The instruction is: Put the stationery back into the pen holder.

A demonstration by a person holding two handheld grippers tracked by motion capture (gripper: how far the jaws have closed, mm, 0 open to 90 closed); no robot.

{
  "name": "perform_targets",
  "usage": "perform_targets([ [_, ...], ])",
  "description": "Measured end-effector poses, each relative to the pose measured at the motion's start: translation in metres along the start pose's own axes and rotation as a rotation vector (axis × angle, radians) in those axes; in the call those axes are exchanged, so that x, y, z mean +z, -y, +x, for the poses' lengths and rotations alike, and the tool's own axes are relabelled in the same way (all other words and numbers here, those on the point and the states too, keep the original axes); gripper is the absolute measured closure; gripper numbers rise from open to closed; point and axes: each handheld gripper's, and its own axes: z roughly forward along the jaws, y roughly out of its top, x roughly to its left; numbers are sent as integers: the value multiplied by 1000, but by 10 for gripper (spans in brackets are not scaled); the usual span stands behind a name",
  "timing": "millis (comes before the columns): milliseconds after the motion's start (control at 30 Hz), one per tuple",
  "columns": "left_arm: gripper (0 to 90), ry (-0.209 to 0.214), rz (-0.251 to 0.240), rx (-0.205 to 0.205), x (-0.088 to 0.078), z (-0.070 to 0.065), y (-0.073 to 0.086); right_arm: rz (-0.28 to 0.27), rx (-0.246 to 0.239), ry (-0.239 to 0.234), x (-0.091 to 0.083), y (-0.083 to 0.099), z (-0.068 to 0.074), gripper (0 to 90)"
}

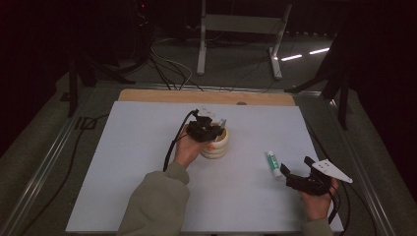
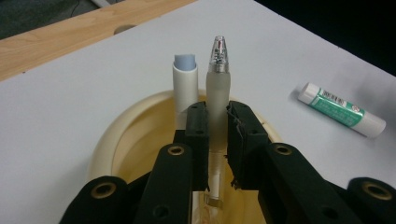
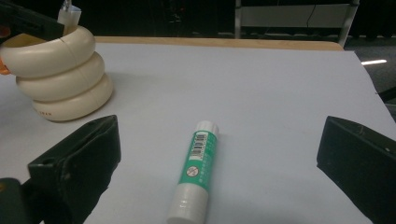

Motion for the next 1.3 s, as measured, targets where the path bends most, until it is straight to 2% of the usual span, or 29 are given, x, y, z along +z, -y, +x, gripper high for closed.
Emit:
perform_targets([
  [33,761,7,-17,0,-3,-1,-1,0,0,0,0,0,0,0],
  [67,686,12,-31,0,-4,-2,-1,1,1,1,0,0,0,0],
  [133,616,18,-58,10,-9,-5,-3,1,3,1,0,0,0,0],
  [300,355,-24,-116,26,-22,-12,-7,0,1,0,0,0,0,0],
  [367,255,-32,-146,15,-28,-12,-8,0,1,0,0,0,0,0],
  [500,122,34,-205,-24,-40,-9,-7,0,2,0,0,0,0,0],
  [600,34,54,-219,-42,-47,-5,-4,1,3,1,0,0,0,0],
  [733,17,64,-227,-58,-56,0,1,1,1,0,0,0,0,0],
  [933,1,41,-243,-67,-72,5,10,3,3,0,0,0,0,0],
  [1167,1,-4,-220,-59,-93,9,21,6,4,-3,0,0,1,0],
  [1233,1,-37,-224,-49,-99,8,25,5,3,-4,0,0,1,0],
  [1300,2,-50,-229,-48,-105,9,29,5,3,-3,0,0,1,0],
])
